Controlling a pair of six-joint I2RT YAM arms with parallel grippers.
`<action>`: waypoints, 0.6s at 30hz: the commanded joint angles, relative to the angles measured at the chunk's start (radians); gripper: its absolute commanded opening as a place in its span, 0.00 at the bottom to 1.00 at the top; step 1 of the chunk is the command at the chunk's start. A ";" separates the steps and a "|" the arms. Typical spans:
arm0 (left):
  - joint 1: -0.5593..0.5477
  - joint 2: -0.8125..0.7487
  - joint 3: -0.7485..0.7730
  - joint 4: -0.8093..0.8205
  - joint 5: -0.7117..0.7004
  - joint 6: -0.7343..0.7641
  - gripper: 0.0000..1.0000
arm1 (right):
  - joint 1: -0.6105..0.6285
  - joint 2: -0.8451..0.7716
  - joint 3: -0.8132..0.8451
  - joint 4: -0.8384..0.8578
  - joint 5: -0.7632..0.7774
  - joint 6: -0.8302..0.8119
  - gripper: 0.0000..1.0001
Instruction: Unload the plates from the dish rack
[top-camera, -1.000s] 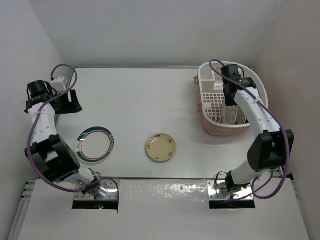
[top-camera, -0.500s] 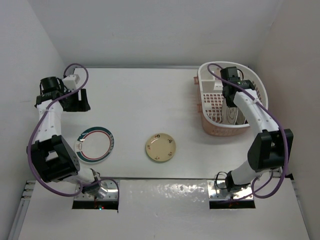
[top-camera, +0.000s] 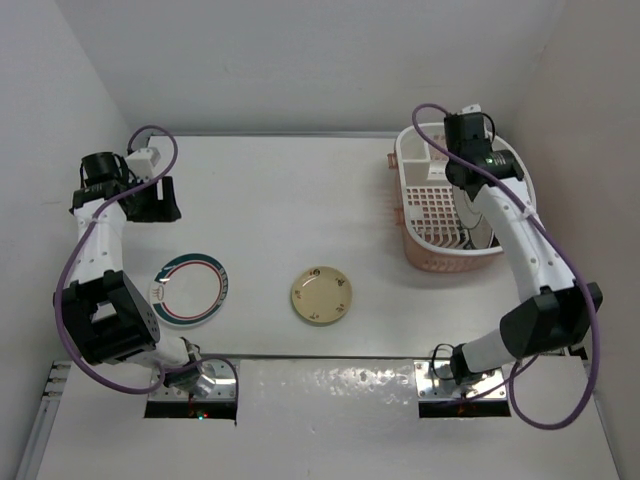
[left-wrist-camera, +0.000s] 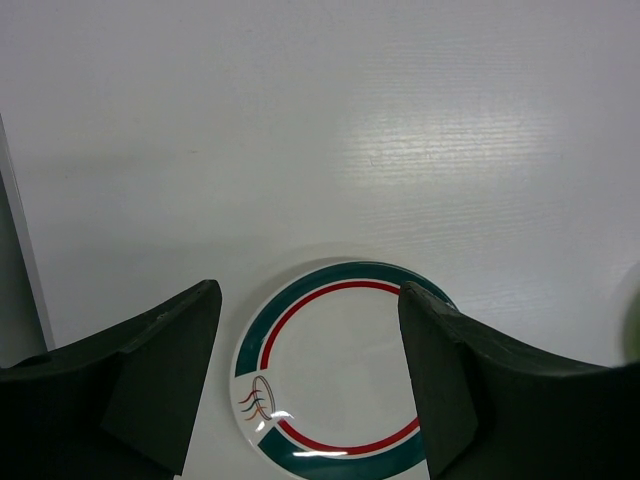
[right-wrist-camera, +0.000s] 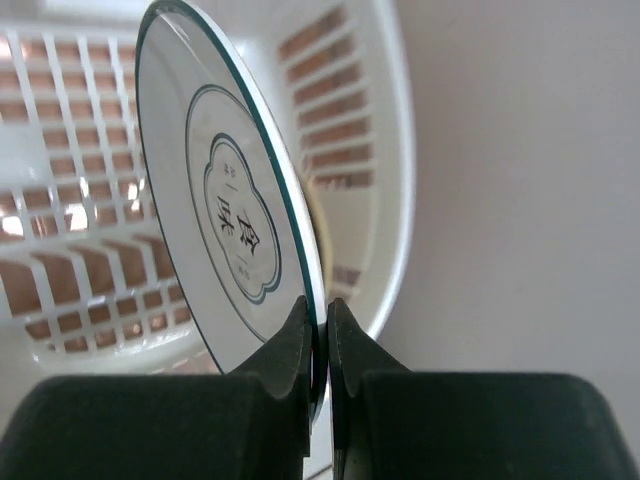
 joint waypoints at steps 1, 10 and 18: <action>-0.013 0.003 0.049 0.013 0.011 -0.002 0.69 | 0.037 -0.084 0.137 0.082 0.134 -0.103 0.00; -0.029 0.000 0.090 -0.041 0.089 0.018 0.68 | 0.124 -0.093 0.380 0.091 -0.076 0.135 0.00; -0.053 -0.020 0.112 -0.061 0.256 0.009 0.76 | 0.285 0.091 0.219 0.296 -0.710 0.561 0.00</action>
